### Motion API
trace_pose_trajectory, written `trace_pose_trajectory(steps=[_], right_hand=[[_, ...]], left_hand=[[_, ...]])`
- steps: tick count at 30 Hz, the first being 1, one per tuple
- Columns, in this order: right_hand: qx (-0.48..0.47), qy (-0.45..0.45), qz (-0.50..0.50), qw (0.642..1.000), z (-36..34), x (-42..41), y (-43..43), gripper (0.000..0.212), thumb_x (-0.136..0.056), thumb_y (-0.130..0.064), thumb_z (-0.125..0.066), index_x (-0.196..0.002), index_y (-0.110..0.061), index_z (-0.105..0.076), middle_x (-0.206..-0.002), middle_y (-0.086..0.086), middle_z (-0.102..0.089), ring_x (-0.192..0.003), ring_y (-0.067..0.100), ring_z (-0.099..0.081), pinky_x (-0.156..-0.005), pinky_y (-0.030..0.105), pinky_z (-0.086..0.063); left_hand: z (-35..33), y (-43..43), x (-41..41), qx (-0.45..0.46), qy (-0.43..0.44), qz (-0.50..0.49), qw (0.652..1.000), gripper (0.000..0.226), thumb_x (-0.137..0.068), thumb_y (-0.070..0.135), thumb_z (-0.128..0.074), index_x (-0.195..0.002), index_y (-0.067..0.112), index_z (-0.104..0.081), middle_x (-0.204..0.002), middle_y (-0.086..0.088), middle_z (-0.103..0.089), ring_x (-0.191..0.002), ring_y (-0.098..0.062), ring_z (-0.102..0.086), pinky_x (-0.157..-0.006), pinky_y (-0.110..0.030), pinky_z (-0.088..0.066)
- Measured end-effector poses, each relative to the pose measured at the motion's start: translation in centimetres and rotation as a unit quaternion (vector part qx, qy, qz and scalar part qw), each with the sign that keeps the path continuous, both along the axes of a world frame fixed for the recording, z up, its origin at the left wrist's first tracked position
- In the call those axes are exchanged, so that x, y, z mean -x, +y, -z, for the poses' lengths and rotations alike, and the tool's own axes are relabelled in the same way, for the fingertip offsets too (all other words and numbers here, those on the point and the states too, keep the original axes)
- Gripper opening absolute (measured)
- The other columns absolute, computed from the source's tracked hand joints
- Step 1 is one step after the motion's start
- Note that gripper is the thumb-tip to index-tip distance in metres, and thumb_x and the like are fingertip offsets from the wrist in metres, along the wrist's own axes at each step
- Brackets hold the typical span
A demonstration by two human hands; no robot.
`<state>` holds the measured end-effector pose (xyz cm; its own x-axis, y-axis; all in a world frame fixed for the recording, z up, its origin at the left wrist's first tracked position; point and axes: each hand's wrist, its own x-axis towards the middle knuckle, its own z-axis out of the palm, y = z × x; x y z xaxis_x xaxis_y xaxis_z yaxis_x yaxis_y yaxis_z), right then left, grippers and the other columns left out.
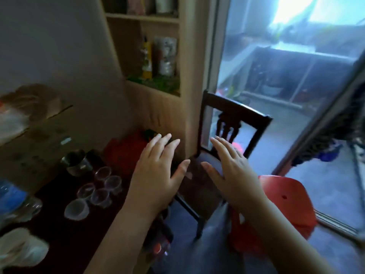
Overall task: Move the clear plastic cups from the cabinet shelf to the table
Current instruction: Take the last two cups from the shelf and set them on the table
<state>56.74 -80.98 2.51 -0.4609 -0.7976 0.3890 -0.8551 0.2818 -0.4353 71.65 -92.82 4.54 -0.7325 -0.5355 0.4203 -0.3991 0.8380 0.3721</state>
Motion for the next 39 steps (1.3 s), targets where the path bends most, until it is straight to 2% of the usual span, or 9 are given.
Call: trace_pose_trajectory(steps=[3,7,12,15,19,26,32,35,39], right_hand=[[0.019,0.004,0.088,0.996,-1.5,2.6,7.7,0.059,-0.089,-0.037,-0.057,-0.136,-0.006,-0.042,-0.141,0.014,-0.046,-0.133,0.028,-0.039,-0.11,0.039,-0.031],[0.019,0.026,0.209,0.977,-3.7,5.4,21.2,0.06,-0.088,-0.034,-0.059,-0.138,-0.006,-0.04,-0.144,0.013,-0.042,-0.136,0.024,-0.034,-0.113,0.035,-0.025],[-0.039,0.046,0.329,0.943,-5.5,6.7,39.9,0.066,-0.091,-0.045,-0.048,-0.145,-0.016,-0.025,-0.151,0.005,-0.03,-0.14,0.018,-0.023,-0.114,0.038,-0.023],[-0.043,0.06,0.395,0.916,-6.3,6.4,49.6,0.066,-0.091,-0.043,-0.049,-0.145,-0.014,-0.026,-0.151,0.007,-0.031,-0.14,0.019,-0.024,-0.114,0.036,-0.022],[-0.015,0.066,0.465,0.883,-8.3,6.3,59.1,0.063,-0.091,-0.04,-0.051,-0.144,-0.014,-0.029,-0.149,0.007,-0.033,-0.138,0.019,-0.026,-0.111,0.032,-0.019],[0.016,0.059,0.545,0.836,-7.8,9.9,69.5,0.06,-0.09,-0.045,-0.045,-0.142,-0.018,-0.034,-0.148,0.003,-0.035,-0.136,0.015,-0.028,-0.108,0.024,-0.02],[-0.038,-0.008,0.569,0.821,-2.8,16.0,74.1,0.06,-0.09,-0.042,-0.05,-0.143,-0.022,-0.029,-0.152,-0.002,-0.028,-0.139,0.011,-0.021,-0.11,0.022,-0.015],[-0.056,-0.01,0.599,0.799,-3.0,20.6,77.6,0.059,-0.091,-0.042,-0.05,-0.143,-0.025,-0.029,-0.152,-0.007,-0.028,-0.138,0.006,-0.02,-0.105,0.017,-0.011],[-0.05,-0.004,0.629,0.776,-4.3,26.8,81.2,0.058,-0.09,-0.043,-0.048,-0.143,-0.028,-0.028,-0.151,-0.009,-0.028,-0.138,0.005,-0.019,-0.106,0.021,-0.013]], left_hand=[[-1.6,5.3,4.7,0.041,-0.009,0.074,0.996,0.06,-0.087,0.05,-0.037,-0.13,0.01,-0.049,-0.141,-0.012,-0.045,-0.136,-0.027,-0.028,-0.11,-0.045,-0.027],[-3.4,16.4,11.7,0.068,0.006,0.184,0.981,0.059,-0.085,0.051,-0.046,-0.127,0.009,-0.052,-0.138,-0.014,-0.048,-0.134,-0.031,-0.032,-0.109,-0.051,-0.029],[-4.7,33.3,18.4,0.057,0.042,0.306,0.949,0.062,-0.085,0.056,-0.04,-0.128,0.013,-0.051,-0.139,-0.01,-0.047,-0.137,-0.028,-0.028,-0.112,-0.045,-0.024],[-4.8,43.0,21.1,0.056,0.039,0.387,0.92,0.06,-0.084,0.055,-0.046,-0.128,0.014,-0.051,-0.141,-0.01,-0.045,-0.14,-0.025,-0.022,-0.114,-0.045,-0.02],[-7.1,53.2,24.3,0.081,0.058,0.475,0.875,0.059,-0.084,0.058,-0.041,-0.125,0.018,-0.053,-0.138,-0.007,-0.05,-0.138,-0.025,-0.026,-0.112,-0.039,-0.02],[-7.4,63.2,30.2,0.075,0.058,0.532,0.841,0.062,-0.086,0.064,-0.03,-0.127,0.023,-0.051,-0.139,-0.002,-0.049,-0.139,-0.022,-0.024,-0.113,-0.045,-0.025],[-4.3,68.7,39.0,0.073,0.03,0.569,0.819,0.062,-0.086,0.062,-0.033,-0.13,0.022,-0.049,-0.14,-0.003,-0.047,-0.14,-0.022,-0.023,-0.115,-0.042,-0.02],[-4.5,71.2,44.5,0.078,0.027,0.583,0.808,0.061,-0.086,0.062,-0.034,-0.13,0.023,-0.047,-0.141,-0.002,-0.046,-0.14,-0.022,-0.021,-0.114,-0.042,-0.019],[-4.7,73.6,51.9,0.078,0.023,0.581,0.81,0.058,-0.086,0.061,-0.036,-0.129,0.024,-0.046,-0.141,-0.001,-0.046,-0.14,-0.021,-0.02,-0.113,-0.04,-0.016]])
